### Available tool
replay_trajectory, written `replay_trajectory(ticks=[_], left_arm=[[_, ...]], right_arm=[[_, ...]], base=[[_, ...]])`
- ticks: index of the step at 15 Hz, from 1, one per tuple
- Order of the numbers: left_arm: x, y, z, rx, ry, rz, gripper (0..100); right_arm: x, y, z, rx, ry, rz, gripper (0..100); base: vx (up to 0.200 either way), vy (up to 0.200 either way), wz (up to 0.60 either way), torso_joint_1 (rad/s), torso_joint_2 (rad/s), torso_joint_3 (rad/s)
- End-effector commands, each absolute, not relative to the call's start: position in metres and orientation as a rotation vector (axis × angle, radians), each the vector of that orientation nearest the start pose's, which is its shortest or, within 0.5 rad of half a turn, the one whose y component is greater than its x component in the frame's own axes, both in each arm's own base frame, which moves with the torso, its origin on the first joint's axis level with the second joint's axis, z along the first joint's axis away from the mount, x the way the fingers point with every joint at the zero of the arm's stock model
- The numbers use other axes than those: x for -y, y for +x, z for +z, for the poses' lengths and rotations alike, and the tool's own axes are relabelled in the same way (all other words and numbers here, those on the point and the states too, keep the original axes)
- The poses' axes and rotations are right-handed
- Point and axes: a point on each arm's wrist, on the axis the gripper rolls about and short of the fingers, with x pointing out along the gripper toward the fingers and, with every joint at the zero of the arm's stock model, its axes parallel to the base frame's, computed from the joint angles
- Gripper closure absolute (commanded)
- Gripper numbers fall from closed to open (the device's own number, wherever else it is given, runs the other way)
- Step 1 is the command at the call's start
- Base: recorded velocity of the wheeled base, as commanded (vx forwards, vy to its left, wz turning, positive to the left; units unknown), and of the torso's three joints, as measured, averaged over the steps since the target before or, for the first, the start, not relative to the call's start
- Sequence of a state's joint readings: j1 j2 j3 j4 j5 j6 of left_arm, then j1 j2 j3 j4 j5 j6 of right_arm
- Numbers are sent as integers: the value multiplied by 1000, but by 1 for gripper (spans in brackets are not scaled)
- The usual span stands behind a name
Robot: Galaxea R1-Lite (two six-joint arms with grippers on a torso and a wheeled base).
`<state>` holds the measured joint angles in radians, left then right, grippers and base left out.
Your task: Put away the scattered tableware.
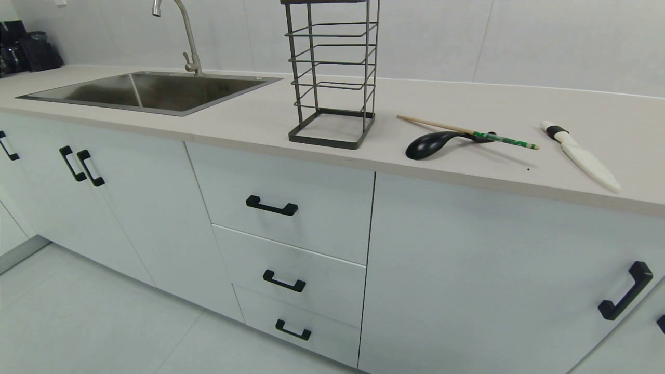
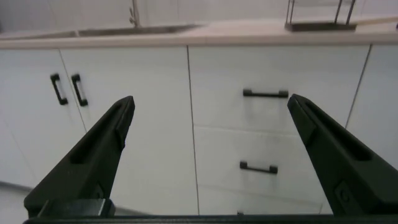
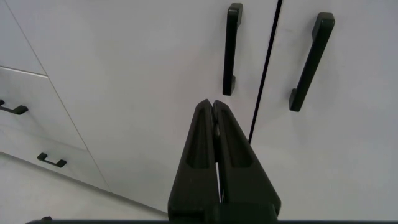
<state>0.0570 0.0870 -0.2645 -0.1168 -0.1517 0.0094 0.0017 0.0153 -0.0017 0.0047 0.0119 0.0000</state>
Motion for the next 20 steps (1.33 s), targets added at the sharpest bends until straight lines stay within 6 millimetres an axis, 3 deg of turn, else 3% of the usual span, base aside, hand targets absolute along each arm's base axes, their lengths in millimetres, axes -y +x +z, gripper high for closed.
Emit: replay_trajectory(ticks=[1, 4, 7, 10, 13, 16, 20], left_arm=[[6, -26, 155, 144, 54, -114, 0], [6, -14, 159, 77, 72, -185, 0], [8, 16, 160, -43, 364, -369, 0], [10, 40, 155, -130, 470, -540, 0], [21, 66, 140, -253, 572, -763, 0], [28, 79, 128, -325, 671, -869, 0], [44, 103, 112, -331, 989, -1082, 0]], right_arm=[[0, -22, 76, -20, 0, 14, 100], [0, -22, 76, -20, 0, 14, 100], [0, -22, 76, -20, 0, 14, 100], [0, -22, 76, -20, 0, 14, 100], [0, -22, 76, -20, 0, 14, 100], [0, -22, 76, -20, 0, 14, 100], [0, -22, 76, -20, 0, 14, 100]], base=[[0, 0, 0, 0, 0, 0], [0, 0, 0, 0, 0, 0], [0, 0, 0, 0, 0, 0], [0, 0, 0, 0, 0, 0], [0, 0, 0, 0, 0, 0], [0, 0, 0, 0, 0, 0], [0, 0, 0, 0, 0, 0]])
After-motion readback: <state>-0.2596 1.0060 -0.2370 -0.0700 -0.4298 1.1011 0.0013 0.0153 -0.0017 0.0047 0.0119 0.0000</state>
